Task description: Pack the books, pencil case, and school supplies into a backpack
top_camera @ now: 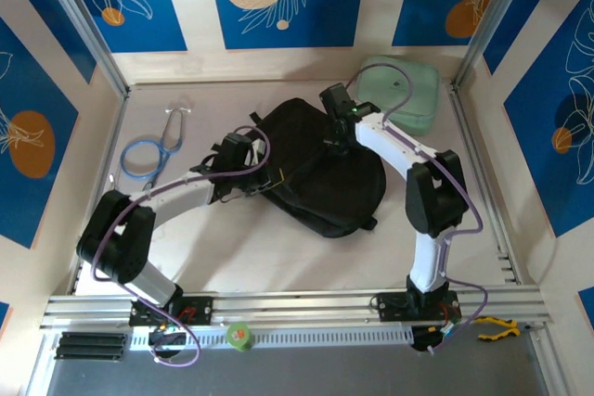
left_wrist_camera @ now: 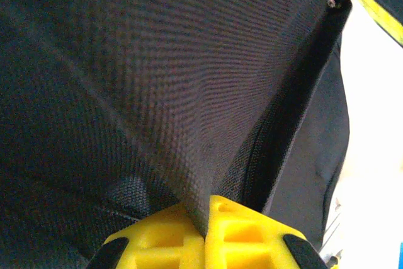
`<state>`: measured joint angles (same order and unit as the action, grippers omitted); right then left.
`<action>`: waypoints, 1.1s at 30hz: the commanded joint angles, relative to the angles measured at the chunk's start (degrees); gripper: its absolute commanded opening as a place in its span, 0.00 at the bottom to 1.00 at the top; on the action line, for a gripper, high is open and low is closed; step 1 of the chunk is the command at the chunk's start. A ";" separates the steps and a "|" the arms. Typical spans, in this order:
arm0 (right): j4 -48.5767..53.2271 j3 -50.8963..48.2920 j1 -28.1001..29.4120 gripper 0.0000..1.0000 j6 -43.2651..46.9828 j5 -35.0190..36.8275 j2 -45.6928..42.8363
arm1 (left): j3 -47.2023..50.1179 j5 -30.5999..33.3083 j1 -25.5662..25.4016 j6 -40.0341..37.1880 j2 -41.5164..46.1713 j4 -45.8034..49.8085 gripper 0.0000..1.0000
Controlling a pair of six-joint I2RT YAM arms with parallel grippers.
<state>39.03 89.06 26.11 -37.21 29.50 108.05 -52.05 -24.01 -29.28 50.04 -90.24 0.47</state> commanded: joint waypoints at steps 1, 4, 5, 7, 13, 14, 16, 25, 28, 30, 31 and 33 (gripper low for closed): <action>1.70 -5.64 -0.88 0.00 -5.01 -1.04 -6.81 | -4.96 1.93 3.88 -6.10 -2.37 5.03 0.00; -0.29 -11.09 -0.78 0.00 -7.50 -4.90 -10.07 | -8.98 2.66 6.90 -8.91 -5.71 5.83 0.00; -0.69 -12.37 -0.71 0.00 -7.89 -5.49 -10.79 | -10.61 2.46 7.85 -9.88 -6.85 6.49 0.00; -1.72 -14.31 -0.56 0.00 -8.39 -6.63 -11.80 | -14.60 2.59 9.08 -12.42 -9.38 7.77 0.00; -5.40 -14.42 -0.70 0.00 -5.88 -11.54 -12.21 | -26.50 2.67 10.38 -18.12 -16.97 12.33 0.00; -5.87 -14.03 -0.66 0.00 -5.25 -12.44 -12.46 | -27.86 2.55 10.38 -18.30 -17.76 12.74 0.04; -6.26 -12.98 -0.54 0.17 -3.93 -13.08 -13.72 | -29.55 3.27 10.38 -18.19 -18.11 13.22 0.25; -9.69 -17.72 -3.16 0.87 4.03 -4.48 -30.15 | -25.14 15.21 12.77 -19.25 -3.81 18.53 0.76; -14.12 -23.34 -4.99 0.99 7.35 -0.72 -37.43 | -19.81 22.93 14.46 -20.63 4.07 18.67 0.91; -17.46 -27.31 -6.27 0.99 9.60 1.36 -41.95 | -15.59 29.50 15.24 -22.00 9.22 18.07 1.00; -18.84 -29.41 -6.85 0.99 10.06 2.98 -44.19 | -13.08 33.92 15.60 -22.65 11.91 17.41 1.00; -21.22 -33.07 -8.52 0.99 10.71 5.33 -47.44 | -7.76 40.98 16.19 -23.70 16.59 14.90 1.00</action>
<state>22.44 59.79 19.00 -30.04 29.19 63.09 -65.19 3.33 -13.93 29.23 -77.23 16.08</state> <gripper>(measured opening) 0.992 0.995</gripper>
